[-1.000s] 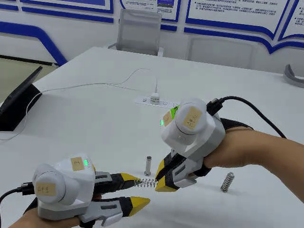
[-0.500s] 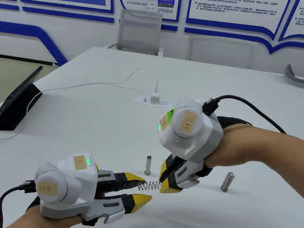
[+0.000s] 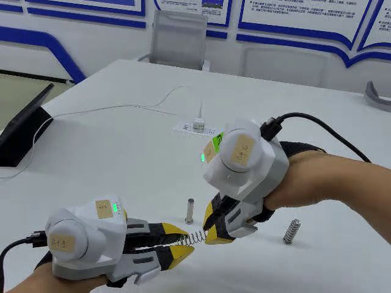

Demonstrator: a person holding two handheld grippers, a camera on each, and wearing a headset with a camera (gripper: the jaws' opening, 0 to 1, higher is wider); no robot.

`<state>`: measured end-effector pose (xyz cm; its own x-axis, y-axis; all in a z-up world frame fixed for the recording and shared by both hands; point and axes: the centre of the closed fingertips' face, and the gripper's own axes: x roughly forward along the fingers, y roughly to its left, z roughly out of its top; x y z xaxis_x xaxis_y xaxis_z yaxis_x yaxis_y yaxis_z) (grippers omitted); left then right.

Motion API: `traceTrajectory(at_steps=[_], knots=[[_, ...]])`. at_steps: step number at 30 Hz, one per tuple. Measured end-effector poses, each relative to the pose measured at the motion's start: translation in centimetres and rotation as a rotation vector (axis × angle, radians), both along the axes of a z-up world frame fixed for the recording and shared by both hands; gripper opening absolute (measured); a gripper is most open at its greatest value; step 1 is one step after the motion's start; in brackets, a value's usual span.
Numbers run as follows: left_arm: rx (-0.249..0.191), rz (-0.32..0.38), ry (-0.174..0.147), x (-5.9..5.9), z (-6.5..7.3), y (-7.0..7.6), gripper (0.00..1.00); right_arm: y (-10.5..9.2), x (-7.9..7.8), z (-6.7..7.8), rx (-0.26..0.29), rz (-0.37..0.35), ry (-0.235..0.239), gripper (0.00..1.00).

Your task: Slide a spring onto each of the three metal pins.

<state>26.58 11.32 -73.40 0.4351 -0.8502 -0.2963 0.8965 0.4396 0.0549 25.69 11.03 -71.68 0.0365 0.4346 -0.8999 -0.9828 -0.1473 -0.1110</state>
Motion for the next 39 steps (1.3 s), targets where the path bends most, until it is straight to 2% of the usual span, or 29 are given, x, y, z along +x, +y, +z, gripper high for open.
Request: traceTrajectory(at_steps=[10, 17, 23, 30, 39], knots=[[0.003, 0.004, 0.006, 0.0, -0.2, 0.2, 0.12, 1.7, -0.6, 1.2, 0.070, 0.012, 0.011, 0.12], [-0.009, 0.014, 0.014, 0.1, -0.2, 0.2, 0.11, 2.6, -0.6, 1.8, 0.100, 0.018, 0.009, 0.12], [-0.013, 0.015, 0.015, 0.1, -0.1, 0.1, 0.11, 3.2, -0.6, 2.0, 0.111, 0.020, 0.008, 0.12], [-0.015, 0.018, 0.023, 0.2, -0.3, 0.1, 0.12, 3.1, -0.6, 1.7, 0.100, 0.017, 0.016, 0.11], [-0.018, 0.033, 0.037, 0.4, -0.6, 0.4, 0.22, 2.9, -0.4, 1.6, 0.090, 0.011, 0.024, 0.11]])
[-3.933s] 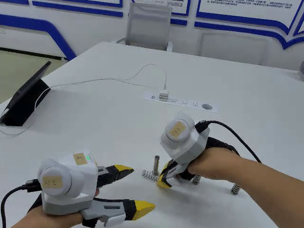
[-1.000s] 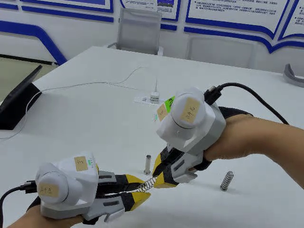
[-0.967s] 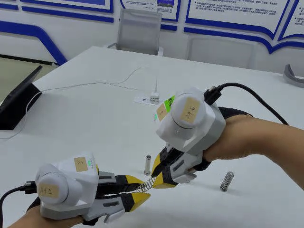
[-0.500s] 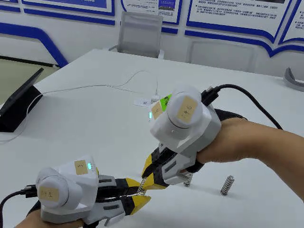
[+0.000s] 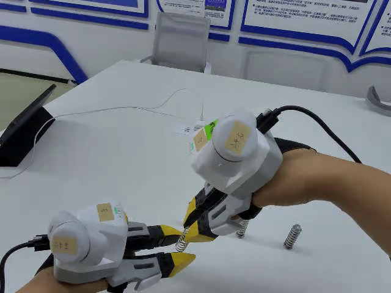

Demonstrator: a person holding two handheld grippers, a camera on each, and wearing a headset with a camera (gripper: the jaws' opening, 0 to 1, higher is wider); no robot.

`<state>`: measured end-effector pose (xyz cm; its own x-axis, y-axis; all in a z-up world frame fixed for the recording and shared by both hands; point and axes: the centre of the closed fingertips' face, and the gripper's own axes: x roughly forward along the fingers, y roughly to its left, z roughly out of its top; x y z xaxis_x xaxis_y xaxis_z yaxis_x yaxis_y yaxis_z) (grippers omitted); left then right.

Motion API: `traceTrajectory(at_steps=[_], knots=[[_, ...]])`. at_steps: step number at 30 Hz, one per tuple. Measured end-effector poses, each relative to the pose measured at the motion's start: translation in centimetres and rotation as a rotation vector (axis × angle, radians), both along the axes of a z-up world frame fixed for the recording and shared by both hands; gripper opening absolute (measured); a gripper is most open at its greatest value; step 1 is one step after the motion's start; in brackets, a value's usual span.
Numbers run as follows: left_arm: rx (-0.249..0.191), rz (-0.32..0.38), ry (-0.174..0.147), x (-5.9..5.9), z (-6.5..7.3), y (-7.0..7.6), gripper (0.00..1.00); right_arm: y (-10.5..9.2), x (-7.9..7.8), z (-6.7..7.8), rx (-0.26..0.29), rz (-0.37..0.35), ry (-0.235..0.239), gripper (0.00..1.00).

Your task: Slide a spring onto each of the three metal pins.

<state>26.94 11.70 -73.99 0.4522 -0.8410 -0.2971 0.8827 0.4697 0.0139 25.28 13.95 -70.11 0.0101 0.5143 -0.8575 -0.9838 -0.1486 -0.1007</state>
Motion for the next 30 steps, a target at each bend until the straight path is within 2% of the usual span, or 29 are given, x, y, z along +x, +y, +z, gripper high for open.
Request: traceTrajectory(at_steps=[13, 23, 30], knots=[[-0.001, 0.070, 0.023, 0.8, -0.6, 1.8, 0.36, -1.0, 2.6, 1.3, -0.015, -0.040, -0.024, 0.11], [-0.001, 0.089, 0.030, 0.9, -1.0, 2.3, 0.43, -1.7, 5.8, 1.8, -0.049, -0.088, -0.044, 0.11], [-0.001, 0.100, 0.036, 1.0, -1.1, 2.6, 0.47, -1.6, 7.9, 1.2, -0.090, -0.110, -0.056, 0.11]])
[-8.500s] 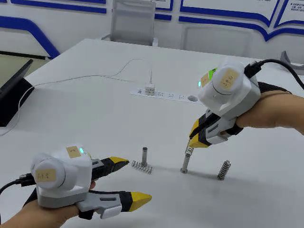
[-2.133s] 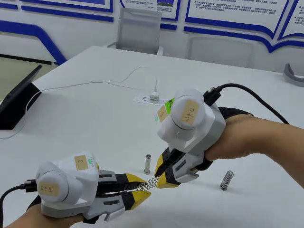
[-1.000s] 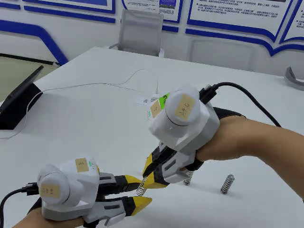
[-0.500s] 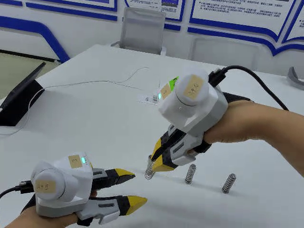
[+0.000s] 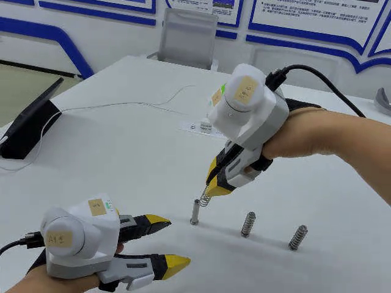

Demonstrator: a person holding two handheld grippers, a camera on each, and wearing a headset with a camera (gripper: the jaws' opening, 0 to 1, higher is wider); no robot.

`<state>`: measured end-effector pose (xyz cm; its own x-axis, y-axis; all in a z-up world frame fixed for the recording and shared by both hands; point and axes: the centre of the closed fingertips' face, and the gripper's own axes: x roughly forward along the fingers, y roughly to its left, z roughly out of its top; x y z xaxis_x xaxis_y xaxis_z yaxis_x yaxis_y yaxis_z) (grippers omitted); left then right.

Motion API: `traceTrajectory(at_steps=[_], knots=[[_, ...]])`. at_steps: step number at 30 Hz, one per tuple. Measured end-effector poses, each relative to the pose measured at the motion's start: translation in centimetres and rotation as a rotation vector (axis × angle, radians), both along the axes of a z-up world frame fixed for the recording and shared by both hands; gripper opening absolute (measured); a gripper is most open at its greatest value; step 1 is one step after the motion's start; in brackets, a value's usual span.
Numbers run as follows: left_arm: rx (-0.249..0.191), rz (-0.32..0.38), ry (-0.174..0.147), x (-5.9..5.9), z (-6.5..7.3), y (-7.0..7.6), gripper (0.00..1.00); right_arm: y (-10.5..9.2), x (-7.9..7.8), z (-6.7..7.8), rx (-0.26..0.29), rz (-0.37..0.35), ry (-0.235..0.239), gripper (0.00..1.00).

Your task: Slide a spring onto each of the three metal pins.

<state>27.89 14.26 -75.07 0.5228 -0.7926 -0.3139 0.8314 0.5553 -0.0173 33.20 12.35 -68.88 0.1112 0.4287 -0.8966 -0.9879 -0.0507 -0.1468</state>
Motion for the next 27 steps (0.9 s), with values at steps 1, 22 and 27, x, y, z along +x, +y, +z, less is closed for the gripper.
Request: traceTrajectory(at_steps=[1, 22, 27], knots=[[0.000, 0.002, 0.001, 0.0, 0.0, 0.0, 0.47, 0.0, 0.2, -0.1, -0.004, -0.001, 0.002, 0.11], [-0.006, 0.015, 0.008, 0.3, -0.2, 0.4, 0.49, 0.7, 1.3, -1.9, -0.078, 0.004, 0.024, 0.11], [-0.006, 0.018, 0.011, 0.3, -0.3, 0.5, 0.49, 0.9, 1.1, -2.1, -0.086, 0.007, 0.027, 0.11]])
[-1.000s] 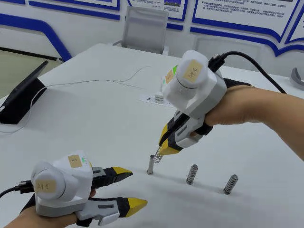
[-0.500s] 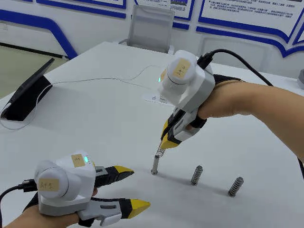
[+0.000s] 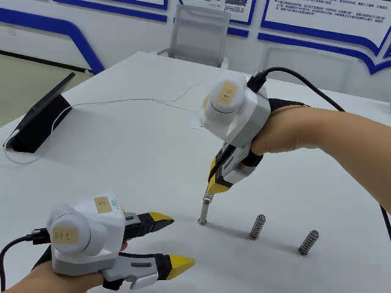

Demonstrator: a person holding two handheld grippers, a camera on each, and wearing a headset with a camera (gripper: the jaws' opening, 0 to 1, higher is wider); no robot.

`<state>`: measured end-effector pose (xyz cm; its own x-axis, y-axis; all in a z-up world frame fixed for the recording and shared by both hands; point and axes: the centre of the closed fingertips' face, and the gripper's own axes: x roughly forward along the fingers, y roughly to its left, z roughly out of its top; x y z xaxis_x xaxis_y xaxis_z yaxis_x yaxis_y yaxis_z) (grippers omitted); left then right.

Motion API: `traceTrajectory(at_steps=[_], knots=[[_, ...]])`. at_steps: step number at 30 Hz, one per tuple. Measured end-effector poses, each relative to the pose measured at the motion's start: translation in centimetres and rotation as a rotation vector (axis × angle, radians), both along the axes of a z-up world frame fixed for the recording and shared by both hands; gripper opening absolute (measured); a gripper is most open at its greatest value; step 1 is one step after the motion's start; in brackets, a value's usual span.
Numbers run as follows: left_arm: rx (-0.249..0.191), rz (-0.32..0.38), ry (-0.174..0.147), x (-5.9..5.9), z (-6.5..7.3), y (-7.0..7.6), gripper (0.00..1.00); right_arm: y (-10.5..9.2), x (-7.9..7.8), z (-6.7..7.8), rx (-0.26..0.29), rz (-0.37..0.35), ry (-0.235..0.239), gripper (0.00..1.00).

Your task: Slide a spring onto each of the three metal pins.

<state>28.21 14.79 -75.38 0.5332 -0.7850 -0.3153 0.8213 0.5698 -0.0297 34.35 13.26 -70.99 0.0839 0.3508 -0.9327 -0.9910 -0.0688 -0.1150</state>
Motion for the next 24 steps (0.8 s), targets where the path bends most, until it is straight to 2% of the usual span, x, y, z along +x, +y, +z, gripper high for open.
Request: traceTrajectory(at_steps=[5, 8, 13, 24], knots=[[0.001, -0.002, 0.002, 0.0, -0.1, 0.1, 0.49, 0.1, 0.1, -0.8, -0.022, 0.000, 0.009, 0.11], [0.001, -0.001, 0.006, -0.1, -0.2, 0.1, 0.49, -0.1, 0.1, -1.6, -0.056, -0.003, 0.016, 0.11], [0.002, -0.002, 0.009, -0.1, -0.2, 0.1, 0.49, 0.0, 0.3, -3.0, -0.081, -0.017, 0.032, 0.11], [0.005, -0.002, 0.013, 0.0, -0.3, 0.2, 0.49, 0.3, 0.5, -4.6, -0.094, -0.034, 0.046, 0.12]])
